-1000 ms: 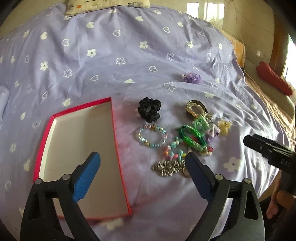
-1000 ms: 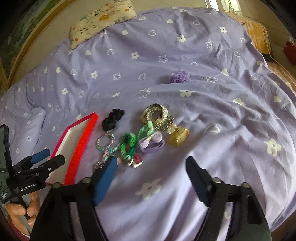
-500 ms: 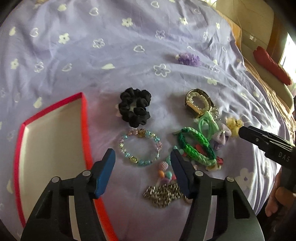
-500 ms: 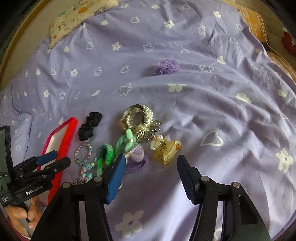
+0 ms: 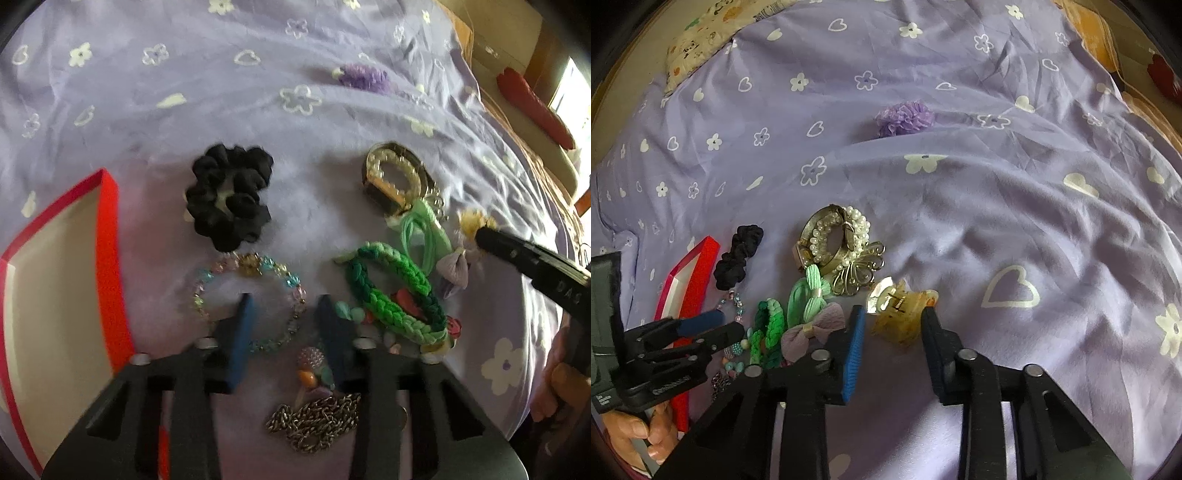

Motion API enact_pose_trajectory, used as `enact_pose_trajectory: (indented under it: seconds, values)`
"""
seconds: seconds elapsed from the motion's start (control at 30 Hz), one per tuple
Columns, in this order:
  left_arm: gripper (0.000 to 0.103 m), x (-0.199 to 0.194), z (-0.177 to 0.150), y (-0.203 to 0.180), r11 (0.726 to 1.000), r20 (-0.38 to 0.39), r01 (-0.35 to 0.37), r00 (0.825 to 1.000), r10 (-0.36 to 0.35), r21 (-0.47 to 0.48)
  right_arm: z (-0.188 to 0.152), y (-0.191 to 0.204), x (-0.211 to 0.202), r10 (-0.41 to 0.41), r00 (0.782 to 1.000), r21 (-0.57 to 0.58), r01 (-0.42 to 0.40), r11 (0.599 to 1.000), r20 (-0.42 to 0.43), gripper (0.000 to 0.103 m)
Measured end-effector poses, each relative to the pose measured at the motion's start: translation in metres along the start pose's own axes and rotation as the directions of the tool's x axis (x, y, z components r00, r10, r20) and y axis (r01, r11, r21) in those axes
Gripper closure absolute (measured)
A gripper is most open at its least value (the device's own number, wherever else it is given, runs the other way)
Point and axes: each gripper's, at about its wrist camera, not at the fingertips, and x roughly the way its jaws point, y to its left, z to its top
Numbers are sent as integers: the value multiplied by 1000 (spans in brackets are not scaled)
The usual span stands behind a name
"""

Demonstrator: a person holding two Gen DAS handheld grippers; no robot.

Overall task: Organize jewelry
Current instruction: 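Grasp the crystal bead bracelet with the left tool while the right tool grasps the yellow claw clip, then carry the bracelet and yellow clip into the red box and open both tools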

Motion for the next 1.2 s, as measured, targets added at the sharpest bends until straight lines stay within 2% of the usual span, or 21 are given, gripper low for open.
enact_pose_trajectory:
  seconds: [0.1, 0.37, 0.73, 1.0, 1.2]
  values:
    - [96, 0, -1, 2, 1000, -1, 19, 1000, -19, -4, 0, 1, -3, 2, 1000, -5, -2, 1000, 11, 75]
    - [97, -16, -6, 8, 997, 41, 63, 997, -61, -34, 0, 8, -22, 37, 998, -17, -36, 999, 53, 76]
    - [97, -78, -19, 24, 986, 172, 127, 979, -108, -108, -7, 46, -45, 146, 987, -69, -142, 987, 62, 76]
    - [97, -127, -41, 45, 977, 258, 134, 962, -88, -164, -18, 92, -54, 245, 969, -129, -238, 963, 38, 76]
    - [97, -156, -65, 71, 967, 303, 116, 952, -43, -227, -32, 133, -52, 311, 950, -180, -307, 934, -8, 76]
